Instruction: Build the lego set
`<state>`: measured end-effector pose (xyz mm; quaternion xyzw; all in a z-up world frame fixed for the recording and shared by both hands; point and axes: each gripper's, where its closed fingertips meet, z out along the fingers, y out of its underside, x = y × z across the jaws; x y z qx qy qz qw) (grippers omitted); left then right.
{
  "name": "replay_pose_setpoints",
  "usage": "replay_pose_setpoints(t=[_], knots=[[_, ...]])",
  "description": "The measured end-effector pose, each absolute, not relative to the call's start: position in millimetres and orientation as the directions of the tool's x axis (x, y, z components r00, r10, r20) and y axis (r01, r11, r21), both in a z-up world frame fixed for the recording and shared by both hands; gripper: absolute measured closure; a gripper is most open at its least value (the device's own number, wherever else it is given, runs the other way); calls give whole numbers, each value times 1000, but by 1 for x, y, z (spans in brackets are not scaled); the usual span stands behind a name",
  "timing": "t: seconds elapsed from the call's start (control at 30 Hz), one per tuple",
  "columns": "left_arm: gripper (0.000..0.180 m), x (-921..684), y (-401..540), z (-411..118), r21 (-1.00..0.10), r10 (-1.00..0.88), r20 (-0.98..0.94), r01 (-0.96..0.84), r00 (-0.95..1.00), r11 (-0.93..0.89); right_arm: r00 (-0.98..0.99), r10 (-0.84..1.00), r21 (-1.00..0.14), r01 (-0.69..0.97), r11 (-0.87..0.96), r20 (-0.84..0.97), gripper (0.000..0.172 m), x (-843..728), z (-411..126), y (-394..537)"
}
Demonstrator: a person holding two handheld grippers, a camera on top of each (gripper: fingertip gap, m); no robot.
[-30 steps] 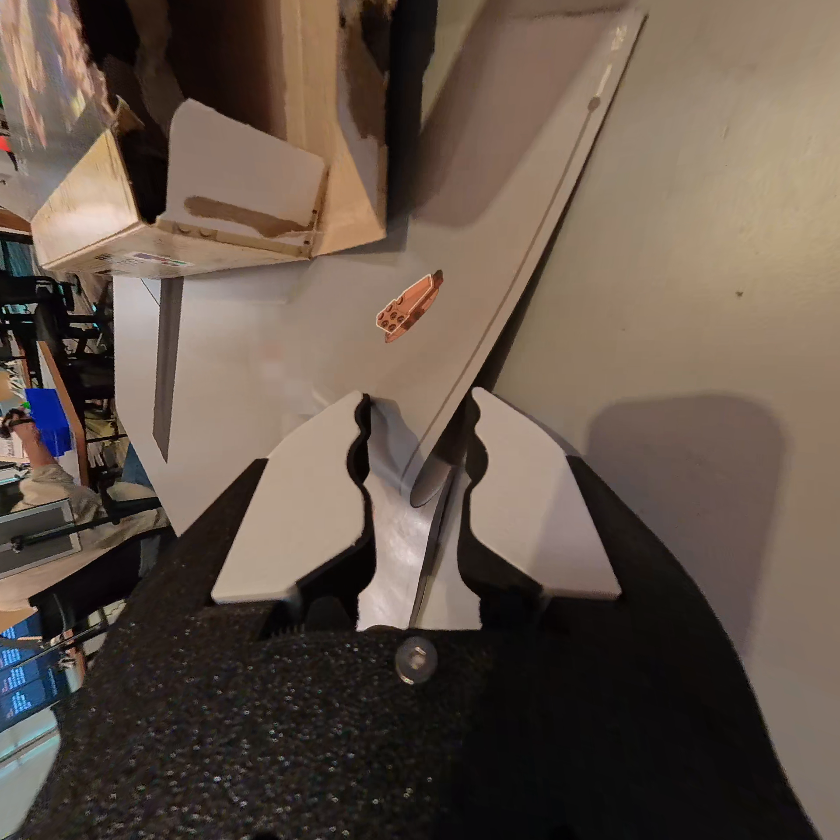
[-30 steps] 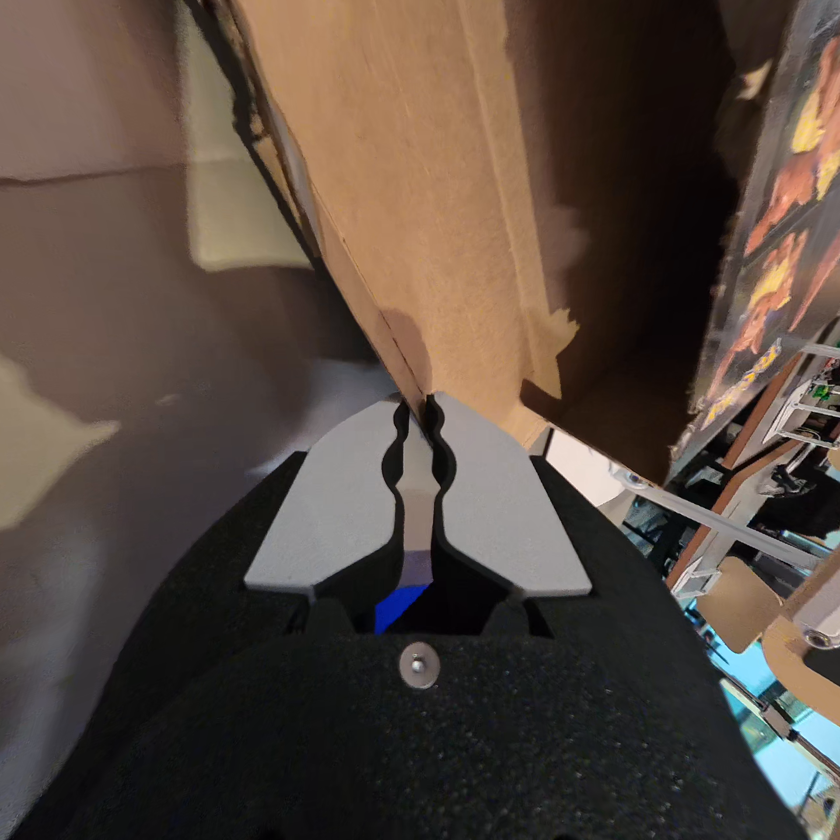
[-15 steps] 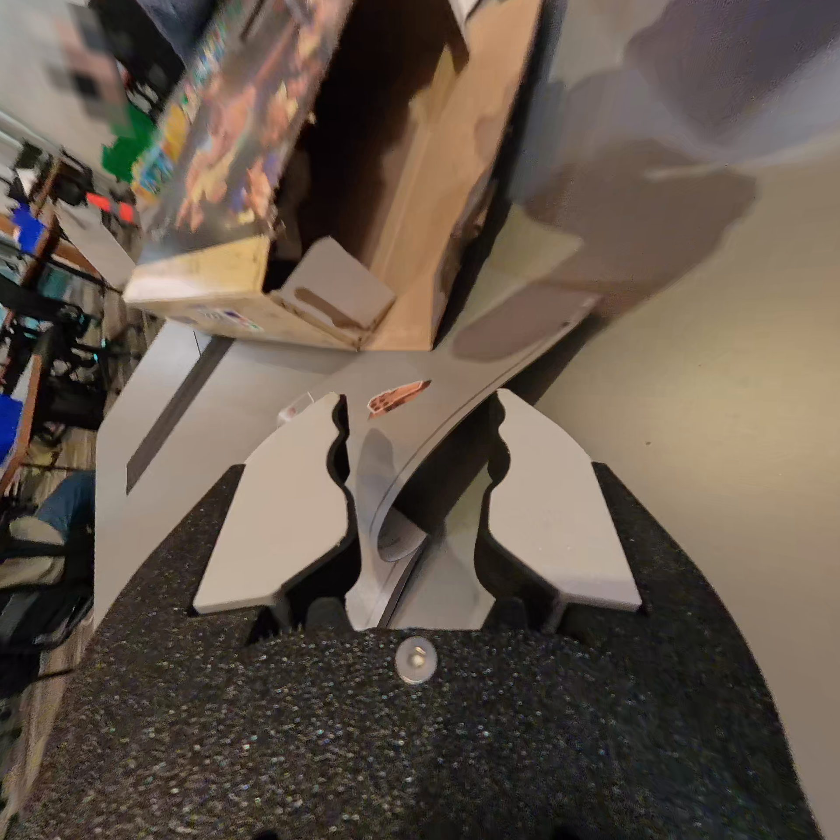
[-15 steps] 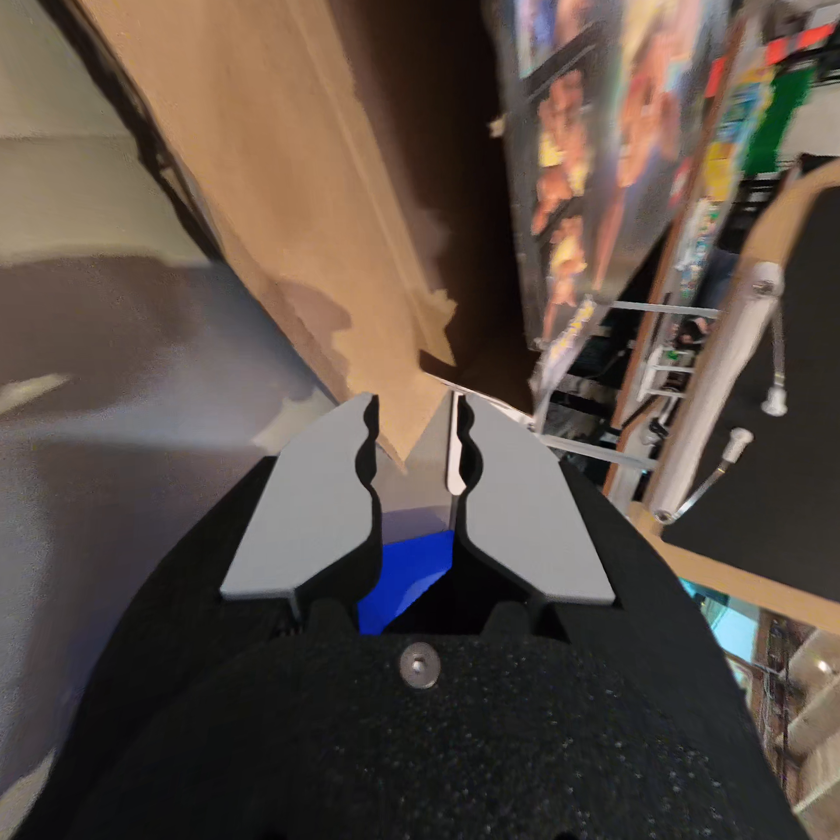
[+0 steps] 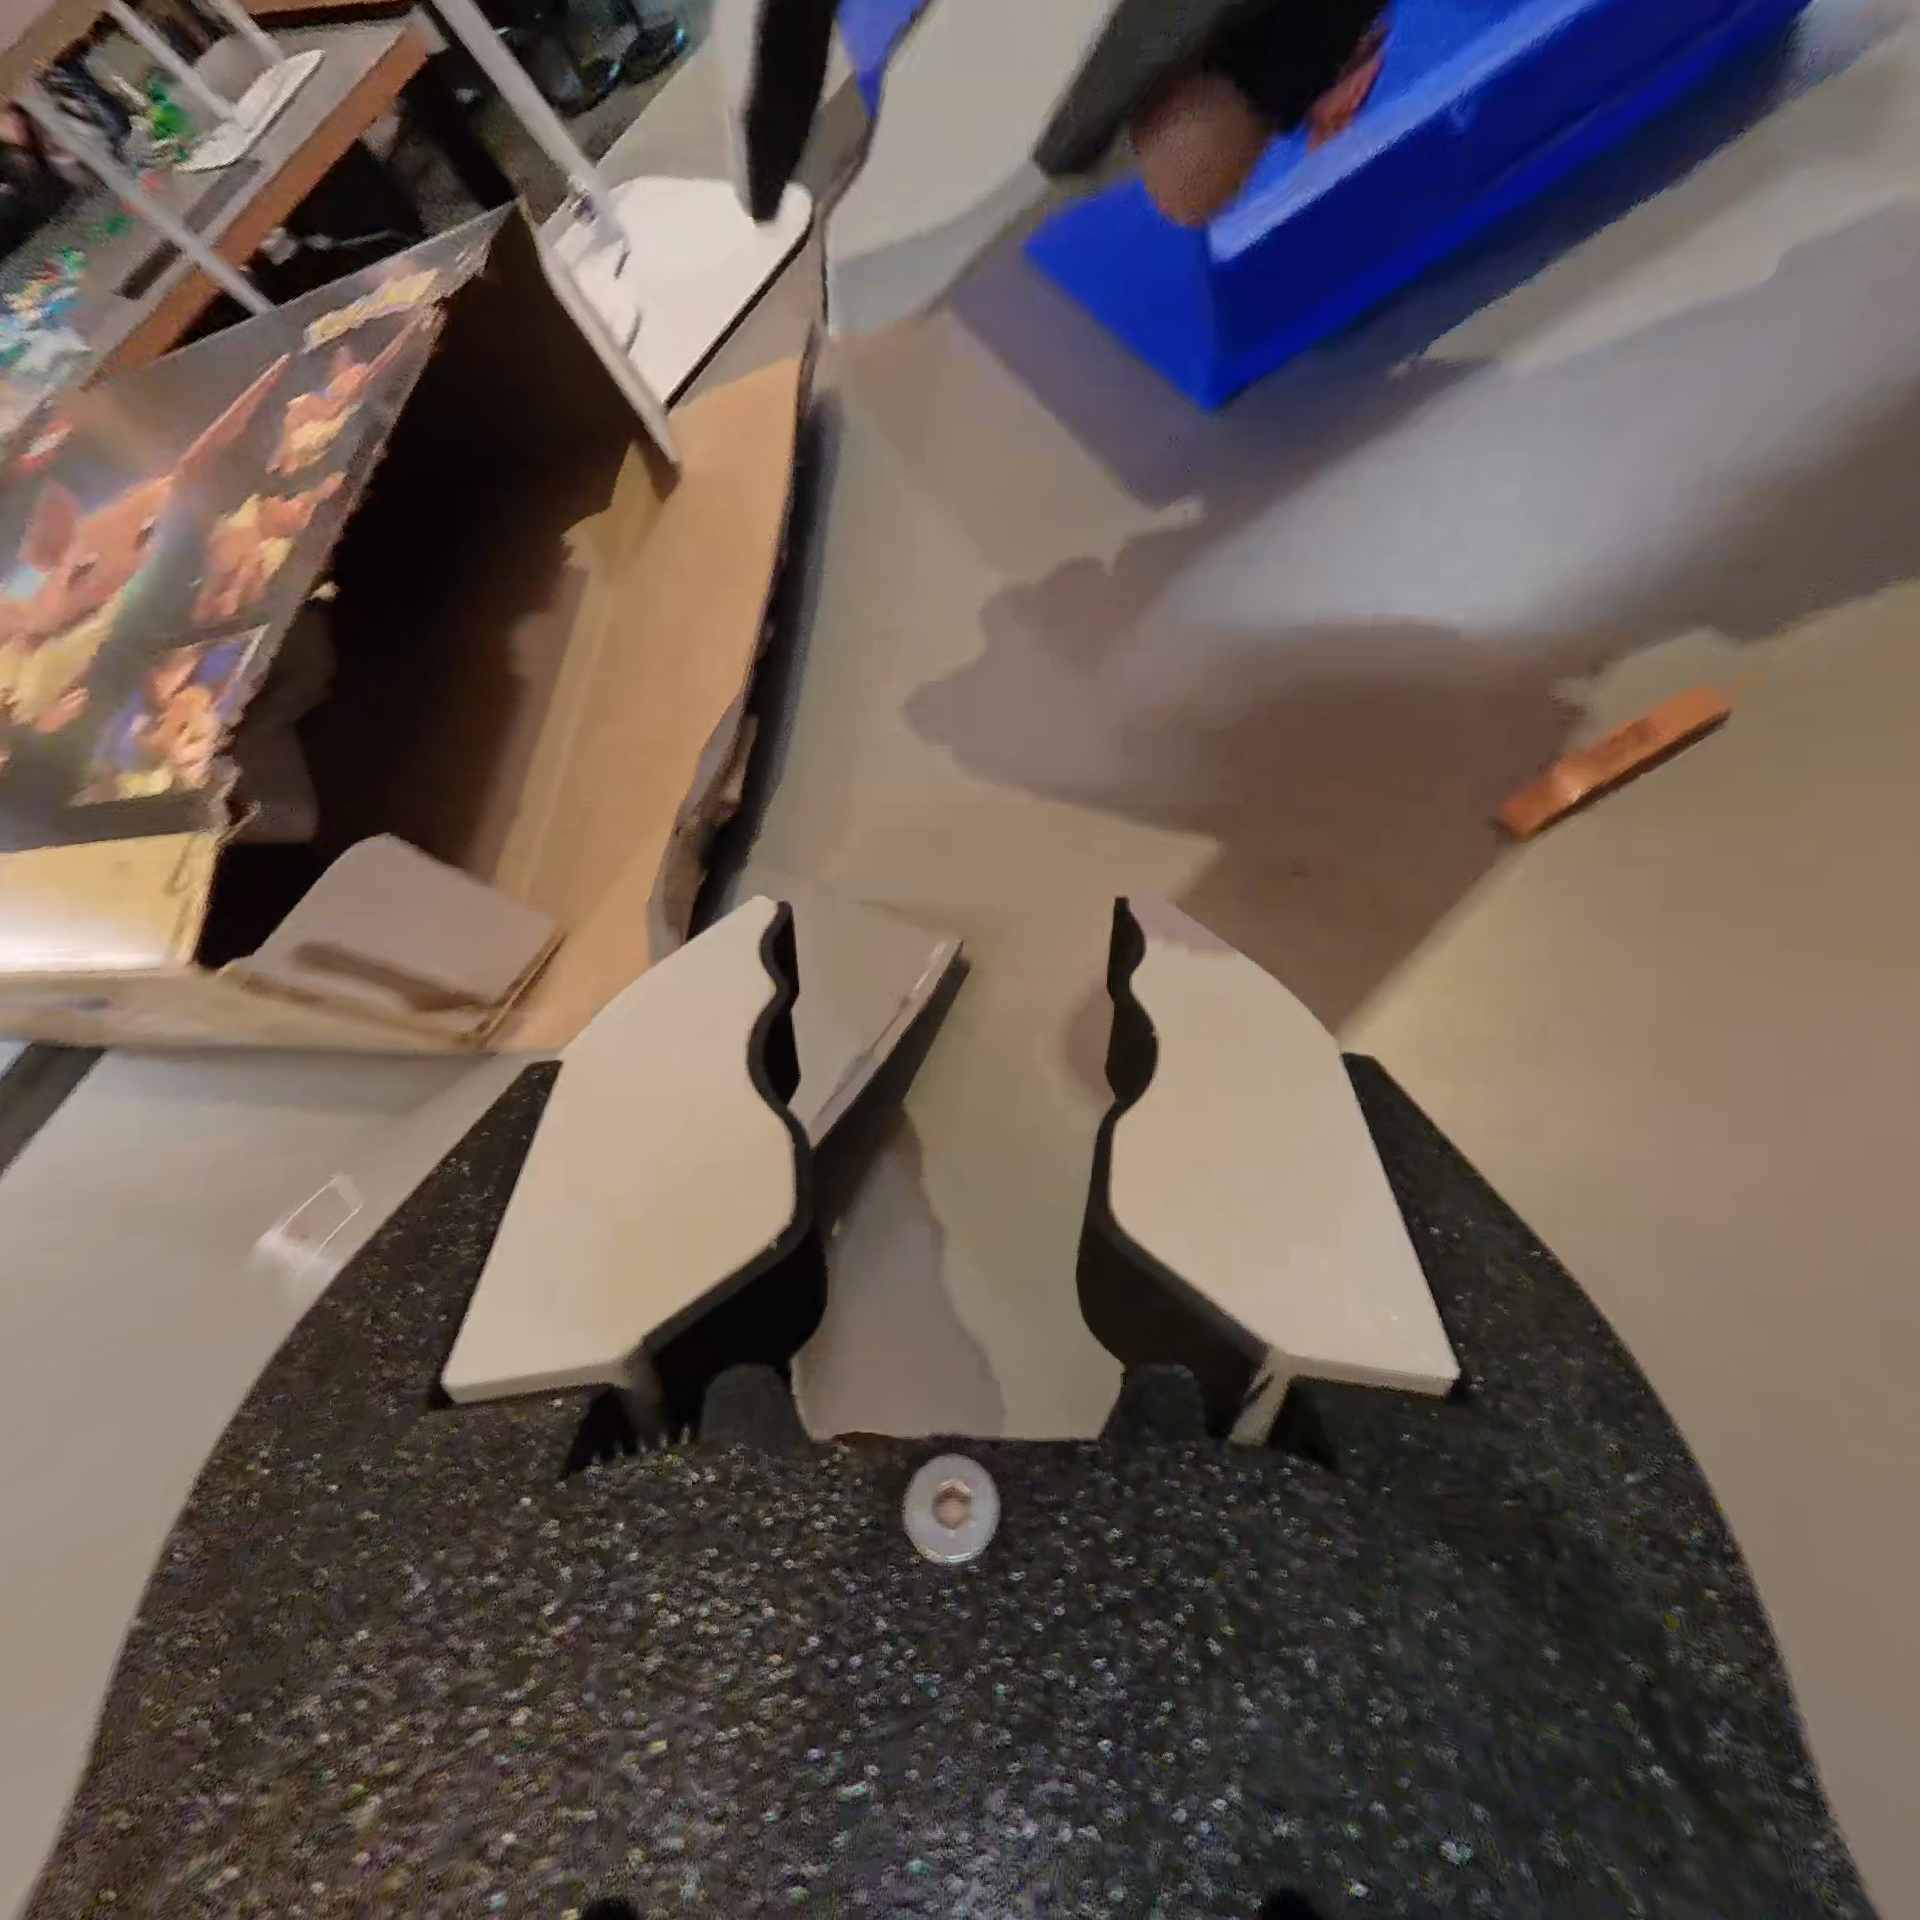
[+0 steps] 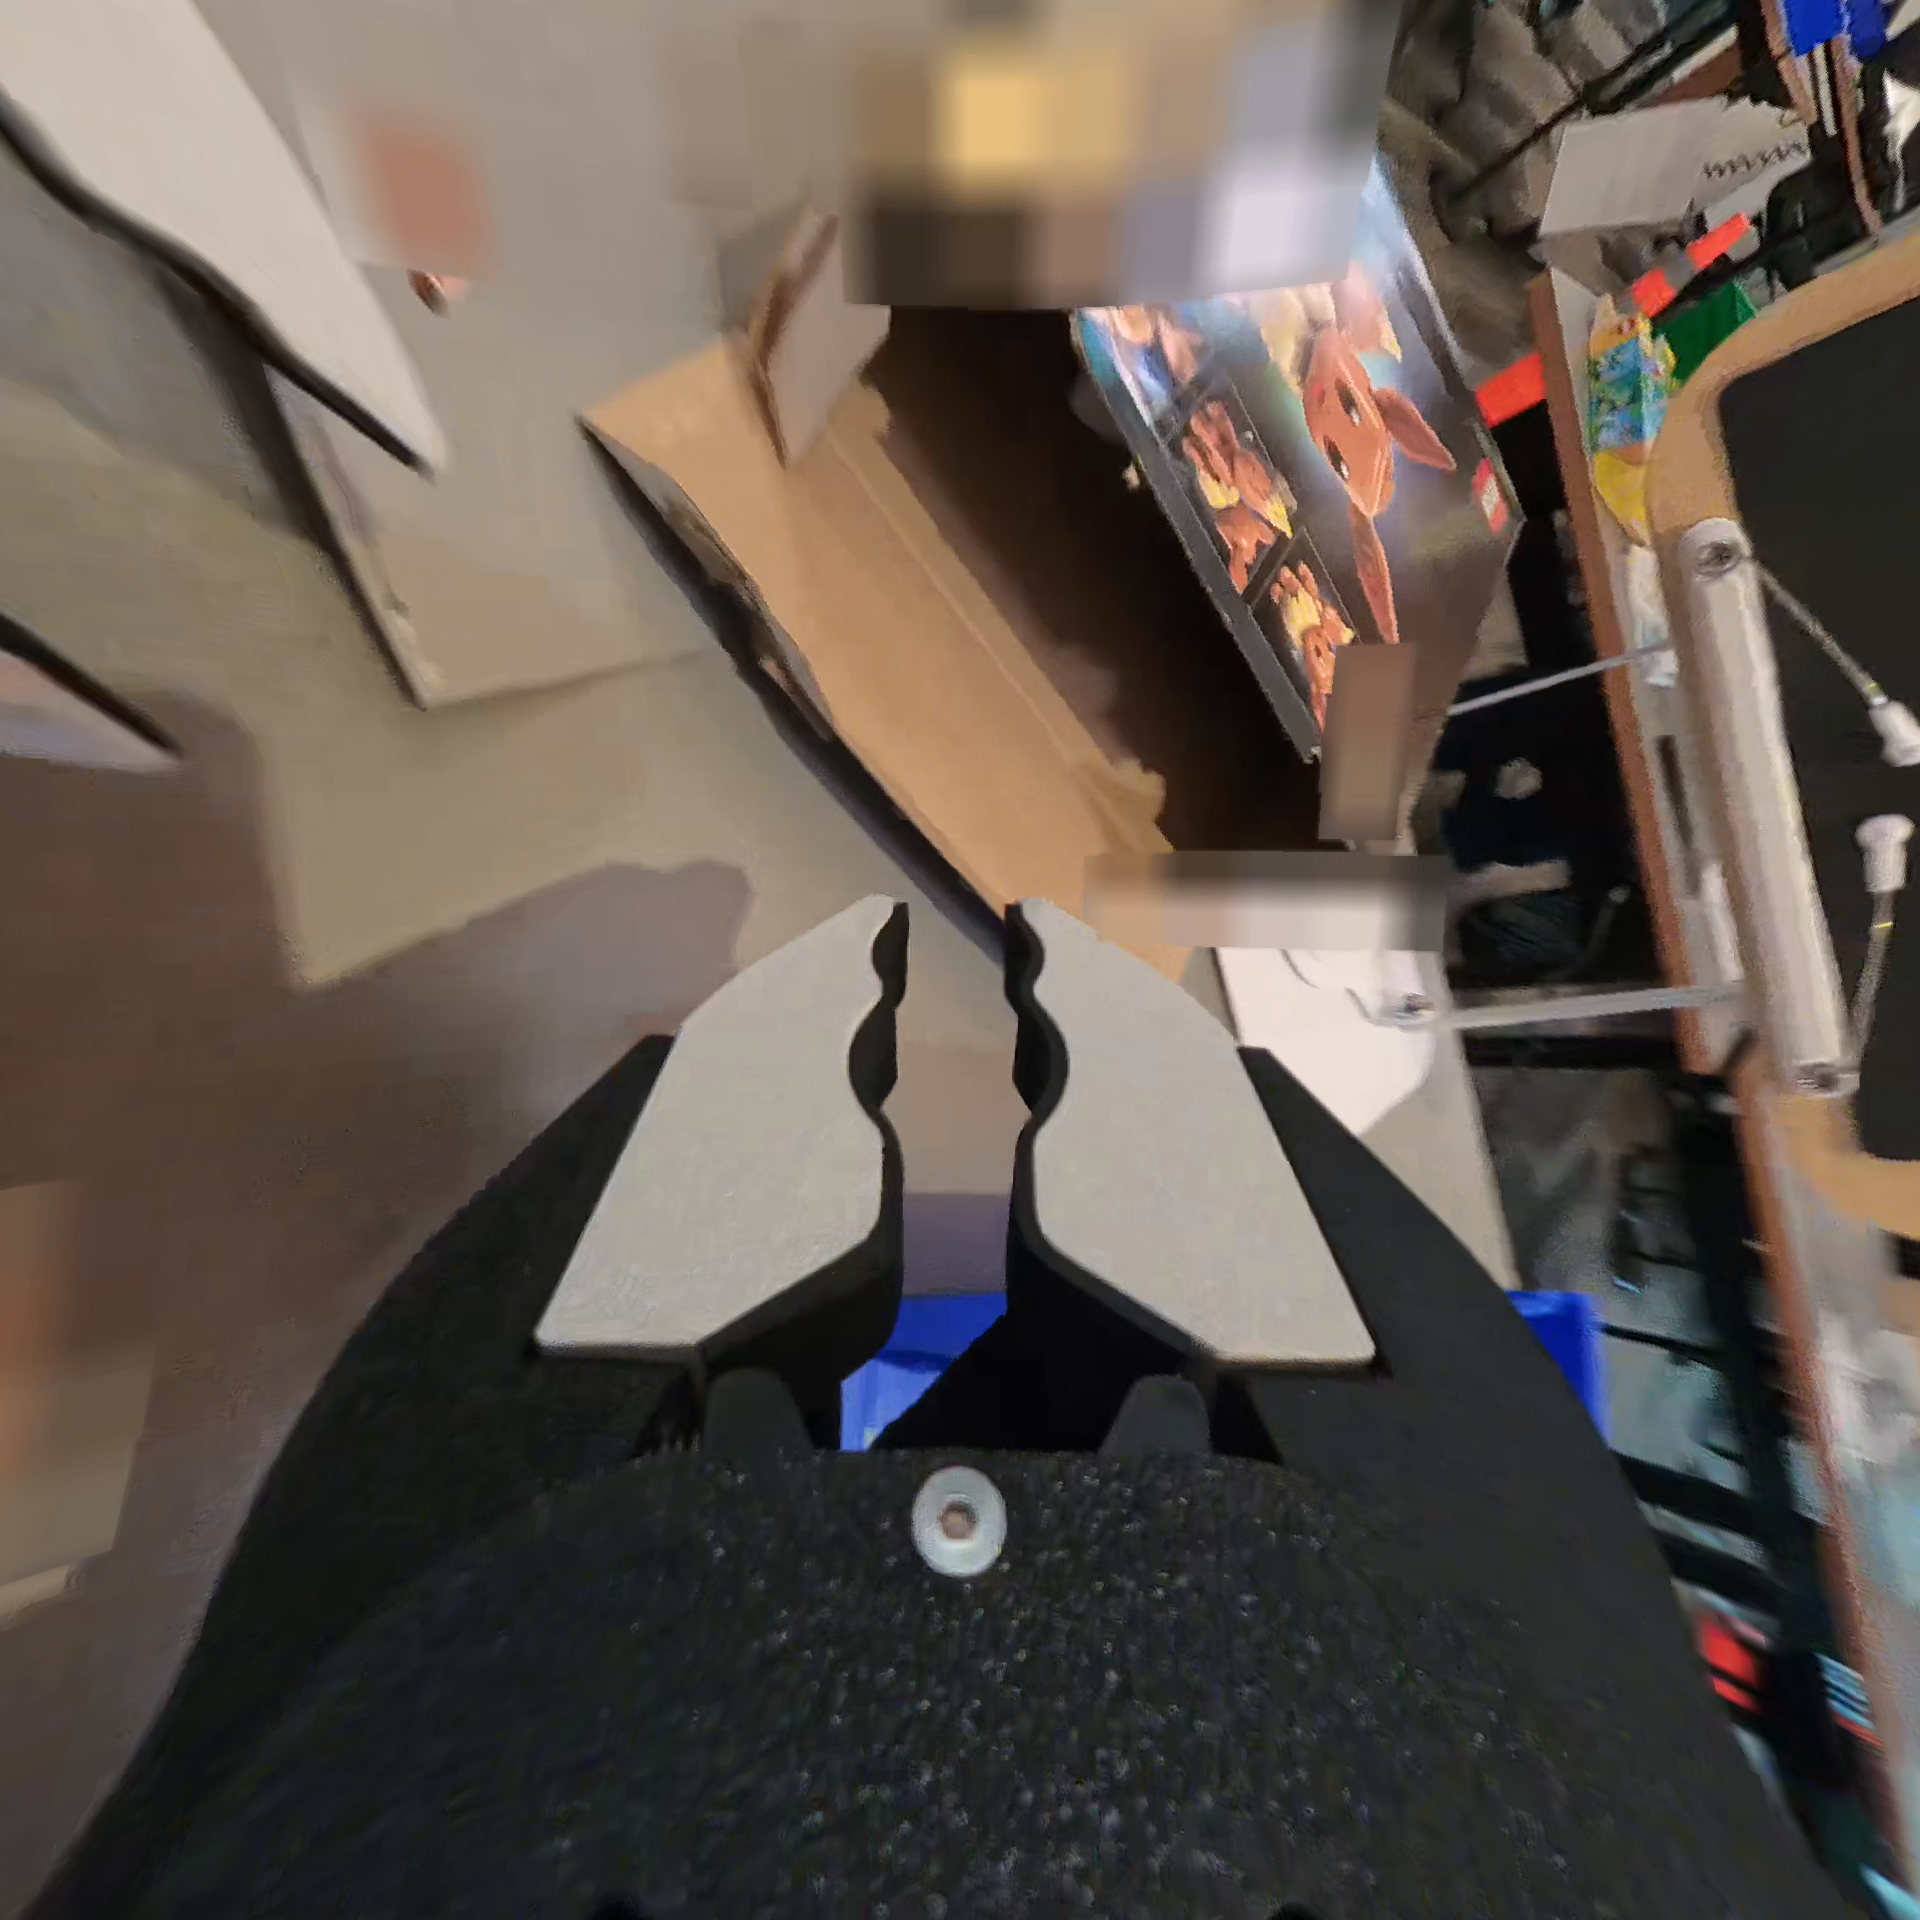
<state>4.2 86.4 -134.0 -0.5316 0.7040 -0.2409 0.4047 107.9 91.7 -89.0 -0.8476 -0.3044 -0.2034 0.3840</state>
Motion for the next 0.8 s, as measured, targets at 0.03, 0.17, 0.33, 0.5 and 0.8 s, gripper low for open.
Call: replay_pose_setpoints(t=[0.03, 0.17, 0.33, 0.5, 0.8], knots=[[123, 13, 84, -132, -781, -952, -284, -547, -117, 300, 765, 358, -579, 641, -505, 535, 157, 102, -90, 86], [124, 56, 91, -125, -820, -969, -219, -518, -113, 246, 847, 392, -662, 528, -532, 360, 158, 92, -111, 50], [125, 86, 93, -125, -924, -986, -165, -355, 37, 142, 880, 463, -711, 391, -585, 103, 151, 60, -148, -13], [131, 81, 77, -123, -928, -957, -277, -283, 80, 245, 858, 514, -706, 367, -606, 5, 143, 28, -179, -50], [131, 84, 66, -132, -900, -951, -308, -325, 2, 291, 855, 514, -661, 424, -619, 68, 164, 25, -190, -38]])
